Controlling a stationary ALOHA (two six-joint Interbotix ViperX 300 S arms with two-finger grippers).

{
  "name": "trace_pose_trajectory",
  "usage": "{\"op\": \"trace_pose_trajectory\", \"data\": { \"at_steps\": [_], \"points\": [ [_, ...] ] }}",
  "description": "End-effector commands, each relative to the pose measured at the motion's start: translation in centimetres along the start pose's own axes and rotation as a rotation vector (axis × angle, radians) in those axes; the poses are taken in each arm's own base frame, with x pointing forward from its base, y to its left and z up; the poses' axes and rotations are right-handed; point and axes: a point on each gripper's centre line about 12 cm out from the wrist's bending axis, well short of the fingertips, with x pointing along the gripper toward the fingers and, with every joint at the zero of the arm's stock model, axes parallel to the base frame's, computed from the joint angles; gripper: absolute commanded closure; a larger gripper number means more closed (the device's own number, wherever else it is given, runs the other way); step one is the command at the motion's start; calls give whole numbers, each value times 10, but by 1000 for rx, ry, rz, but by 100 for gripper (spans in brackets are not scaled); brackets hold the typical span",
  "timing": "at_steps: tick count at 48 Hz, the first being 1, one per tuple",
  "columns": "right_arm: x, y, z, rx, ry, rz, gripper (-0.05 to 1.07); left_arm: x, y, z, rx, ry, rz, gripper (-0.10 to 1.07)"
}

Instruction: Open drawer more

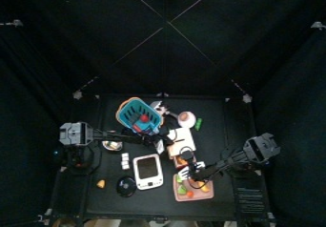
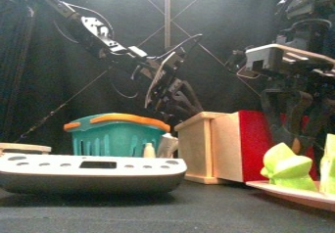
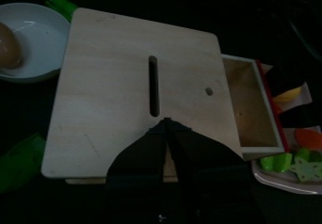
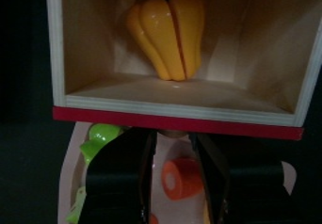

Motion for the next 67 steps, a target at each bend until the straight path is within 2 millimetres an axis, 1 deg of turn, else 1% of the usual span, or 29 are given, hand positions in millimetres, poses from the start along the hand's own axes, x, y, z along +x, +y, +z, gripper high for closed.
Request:
{"op": "trace_pose_trajectory", "data": {
  "at_steps": [1, 19, 30, 36, 43, 48, 55, 59, 62, 67],
  "points": [
    [-14, 10, -2, -7, 0, 53, 47, -3, 2, 9, -5, -22, 3, 47],
    [-17, 20, -13, -23, 16, 66, 47, -3, 3, 9, -10, -24, 4, 47],
    [-18, 21, -18, -23, 30, 70, 47, -3, 2, 9, -9, -22, 4, 47],
    [-19, 23, -18, -33, 22, 76, 46, -3, 3, 9, -10, -22, 6, 47],
    [-18, 22, -12, -53, -12, 78, 44, -3, 3, 10, -10, -25, 5, 47],
    [-21, 25, -11, -59, -19, 93, 36, -5, 2, 10, -9, -27, 3, 47],
    [-22, 25, -13, -61, -15, 94, 19, -5, 1, 11, -9, -28, 2, 47],
    [-23, 25, -13, -62, -15, 99, 12, -5, 1, 11, -9, -28, 3, 47],
    [-26, 26, -14, -63, -15, 105, 9, -5, 2, 11, -9, -30, 2, 47],
    [-30, 25, -13, -63, -15, 116, 9, -7, 1, 13, -8, -34, 0, 47]
  ]
}}
